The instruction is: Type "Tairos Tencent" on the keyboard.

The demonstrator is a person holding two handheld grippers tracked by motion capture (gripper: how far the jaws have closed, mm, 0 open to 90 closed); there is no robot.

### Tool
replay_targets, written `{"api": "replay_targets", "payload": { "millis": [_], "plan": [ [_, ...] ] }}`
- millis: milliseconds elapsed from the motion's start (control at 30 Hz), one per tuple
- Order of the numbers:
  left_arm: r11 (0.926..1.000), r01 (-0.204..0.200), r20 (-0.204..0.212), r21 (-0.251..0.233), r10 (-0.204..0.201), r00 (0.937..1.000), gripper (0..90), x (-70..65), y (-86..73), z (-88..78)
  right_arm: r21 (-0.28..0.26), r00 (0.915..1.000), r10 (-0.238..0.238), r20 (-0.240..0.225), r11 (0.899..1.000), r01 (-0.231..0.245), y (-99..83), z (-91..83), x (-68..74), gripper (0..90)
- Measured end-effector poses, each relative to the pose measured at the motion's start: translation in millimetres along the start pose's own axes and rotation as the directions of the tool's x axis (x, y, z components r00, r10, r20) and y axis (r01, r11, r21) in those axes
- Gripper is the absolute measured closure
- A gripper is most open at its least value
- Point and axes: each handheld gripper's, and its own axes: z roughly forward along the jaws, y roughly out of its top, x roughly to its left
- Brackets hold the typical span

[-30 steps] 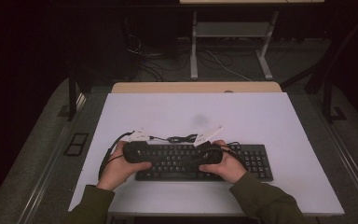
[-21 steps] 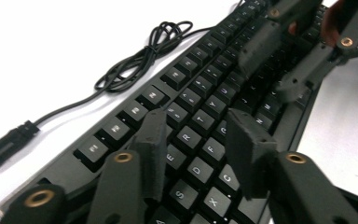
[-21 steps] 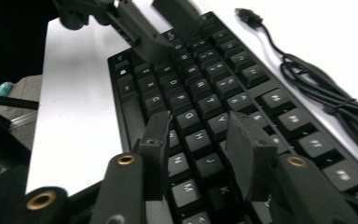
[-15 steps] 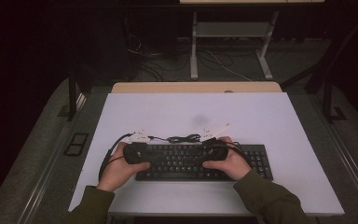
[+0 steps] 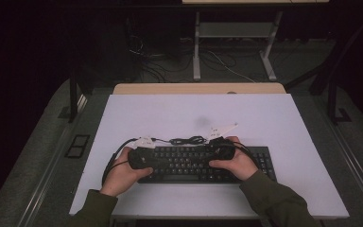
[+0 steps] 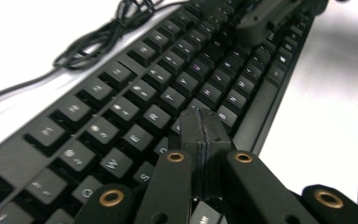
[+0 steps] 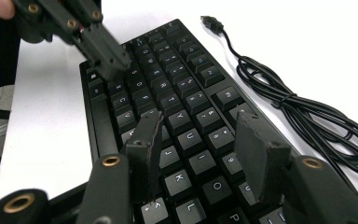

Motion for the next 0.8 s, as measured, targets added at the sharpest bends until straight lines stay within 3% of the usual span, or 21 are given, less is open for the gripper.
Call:
{"api": "replay_targets", "payload": {
  "millis": [800],
  "plan": [
    [0.9978,-0.027,-0.003,0.061,0.027,0.9996,88.8,-2.4,-3.3,11.3,-0.001,1.0000,0.000,0.007,1.000,0.000,0.5,-1.8,-0.8,51.6]
  ]
}}
